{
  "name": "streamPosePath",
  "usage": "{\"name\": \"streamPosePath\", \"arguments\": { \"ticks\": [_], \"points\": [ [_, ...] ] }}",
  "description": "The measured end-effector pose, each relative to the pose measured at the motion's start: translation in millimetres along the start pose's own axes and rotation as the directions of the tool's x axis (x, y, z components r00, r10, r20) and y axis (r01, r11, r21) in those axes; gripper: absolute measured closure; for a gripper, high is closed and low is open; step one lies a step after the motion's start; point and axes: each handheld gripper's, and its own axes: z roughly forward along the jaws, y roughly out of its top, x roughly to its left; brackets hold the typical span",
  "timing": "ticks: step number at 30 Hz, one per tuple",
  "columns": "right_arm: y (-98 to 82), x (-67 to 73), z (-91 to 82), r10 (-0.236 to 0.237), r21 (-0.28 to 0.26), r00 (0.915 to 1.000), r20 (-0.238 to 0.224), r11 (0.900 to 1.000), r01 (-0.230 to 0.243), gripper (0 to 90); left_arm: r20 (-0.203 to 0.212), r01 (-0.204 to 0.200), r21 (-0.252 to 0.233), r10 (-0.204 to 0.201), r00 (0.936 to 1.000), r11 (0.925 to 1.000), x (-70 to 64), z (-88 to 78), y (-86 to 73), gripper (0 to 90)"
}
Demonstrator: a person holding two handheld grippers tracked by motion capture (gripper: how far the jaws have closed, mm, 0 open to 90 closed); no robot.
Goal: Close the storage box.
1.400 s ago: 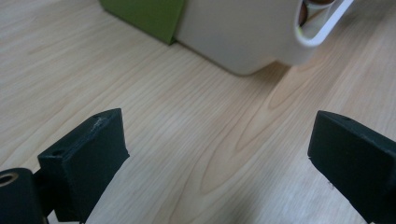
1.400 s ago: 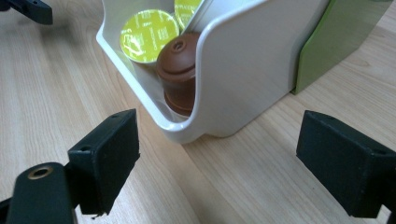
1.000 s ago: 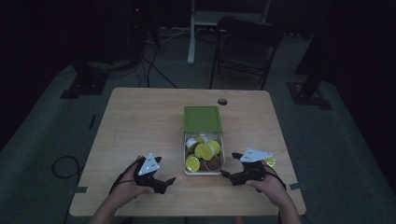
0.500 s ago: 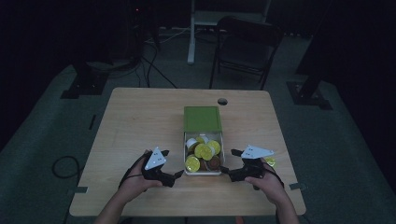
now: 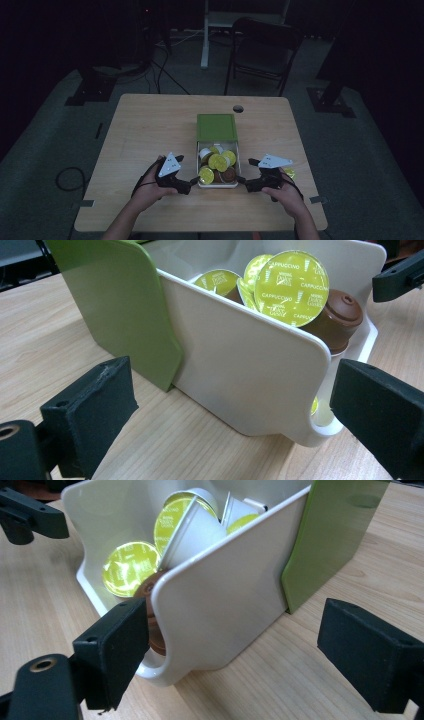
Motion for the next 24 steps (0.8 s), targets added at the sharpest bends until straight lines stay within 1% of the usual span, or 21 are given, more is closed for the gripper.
{"name": "streamPosePath", "arguments": {
  "ticks": [4,6,13,16,20,21,24],
  "points": [
    [-1.1,-1.9,1.6,-0.001,0.008,0.9998,0.020,1.000,0.001,13.1,-0.012,-0.004,0.007,0.004,0.9999,1.0000,1.4,2.7,0.0,4.5],
    [-1.1,-3.2,1.7,0.000,0.012,0.9996,0.028,1.000,0.000,13.0,-0.018,0.002,0.002,-0.002,0.9998,1.0000,2.4,2.9,0.0,4.5],
    [-0.5,-4.1,3.0,0.003,0.013,0.9996,0.029,1.000,-0.003,12.6,-0.024,0.004,0.004,-0.004,0.9997,1.0000,4.3,3.9,0.4,4.0],
    [0.2,-4.8,3.7,-0.001,0.012,0.9993,0.037,1.000,0.001,12.6,-0.025,0.001,0.008,-0.001,0.9997,1.0000,5.0,4.9,1.4,4.0],
    [1.4,-6.2,4.4,0.000,0.010,0.9987,0.050,1.000,0.000,12.5,-0.024,0.014,0.015,-0.013,0.9996,0.9998,6.6,7.7,1.2,3.5],
    [1.6,-6.9,4.6,0.000,0.011,0.9987,0.051,1.000,-0.001,12.5,-0.022,0.008,0.024,-0.007,0.9997,0.9997,7.0,8.5,0.5,3.3],
    [2.9,-6.8,5.1,-0.004,0.015,0.9978,0.066,1.000,0.003,12.5,-0.026,0.016,0.025,-0.016,0.9995,0.9996,8.0,10.0,-1.0,3.1]
  ]
}}
